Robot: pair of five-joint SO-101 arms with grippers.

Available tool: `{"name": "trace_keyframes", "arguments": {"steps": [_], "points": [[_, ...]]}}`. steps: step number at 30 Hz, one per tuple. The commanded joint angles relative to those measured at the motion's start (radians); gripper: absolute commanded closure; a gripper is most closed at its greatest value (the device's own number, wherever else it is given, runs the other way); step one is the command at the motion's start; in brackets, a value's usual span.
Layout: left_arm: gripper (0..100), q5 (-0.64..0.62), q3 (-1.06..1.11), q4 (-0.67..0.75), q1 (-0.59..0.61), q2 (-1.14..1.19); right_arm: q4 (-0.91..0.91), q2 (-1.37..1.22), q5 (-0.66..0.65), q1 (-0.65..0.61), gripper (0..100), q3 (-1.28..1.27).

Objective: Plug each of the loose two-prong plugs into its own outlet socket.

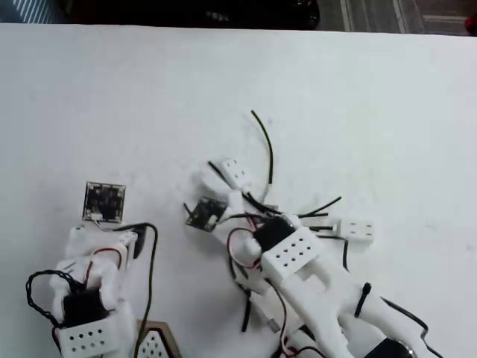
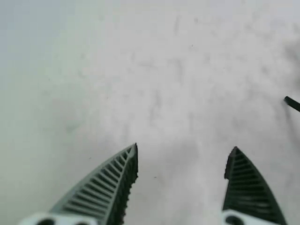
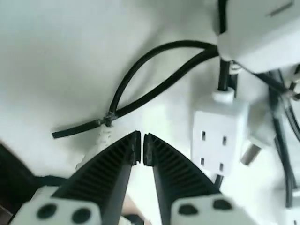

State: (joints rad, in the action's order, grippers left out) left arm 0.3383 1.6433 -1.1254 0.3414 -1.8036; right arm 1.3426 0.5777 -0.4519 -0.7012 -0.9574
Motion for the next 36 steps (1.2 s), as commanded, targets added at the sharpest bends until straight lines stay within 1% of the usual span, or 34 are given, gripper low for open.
{"name": "trace_keyframes", "arguments": {"steps": [1,4,9,13,16,18,21,23,26,30,33,36], "points": [[71,0.011,-0.02,0.008,0.007,-0.01,0.088,0.007,-0.003,0.01,98.1,0.091],[71,0.011,-0.02,0.008,0.007,-0.01,0.101,0.007,0.002,-0.031,97.2,0.08],[71,0.011,-0.02,0.008,0.007,-0.01,0.102,0.005,0.084,-0.097,85.7,0.068],[71,0.011,-0.02,0.008,0.007,-0.01,0.079,-0.002,0.094,-0.196,84.7,0.057],[71,0.011,0.0,0.034,0.007,-0.01,0.03,-0.002,0.121,-0.229,84.3,0.017],[71,0.011,0.015,0.063,0.007,-0.01,-0.015,-0.002,0.163,-0.232,80.4,-0.02],[71,0.011,0.018,0.069,0.007,-0.01,-0.045,-0.002,0.192,-0.242,70.3,-0.052],[71,0.011,0.02,0.069,0.007,-0.01,-0.045,-0.002,0.203,-0.243,67.2,-0.052],[71,0.011,0.02,0.069,0.007,-0.01,-0.047,-0.002,0.199,-0.243,69.2,-0.055],[71,0.011,0.02,0.069,0.007,-0.01,-0.105,-0.021,0.203,-0.294,75.5,-0.091],[71,0.011,0.021,0.069,0.007,-0.01,-0.186,-0.096,0.206,-0.321,80.1,-0.114],[71,0.011,0.021,0.069,0.007,-0.01,-0.242,-0.209,0.206,-0.318,81.8,-0.11]]}}
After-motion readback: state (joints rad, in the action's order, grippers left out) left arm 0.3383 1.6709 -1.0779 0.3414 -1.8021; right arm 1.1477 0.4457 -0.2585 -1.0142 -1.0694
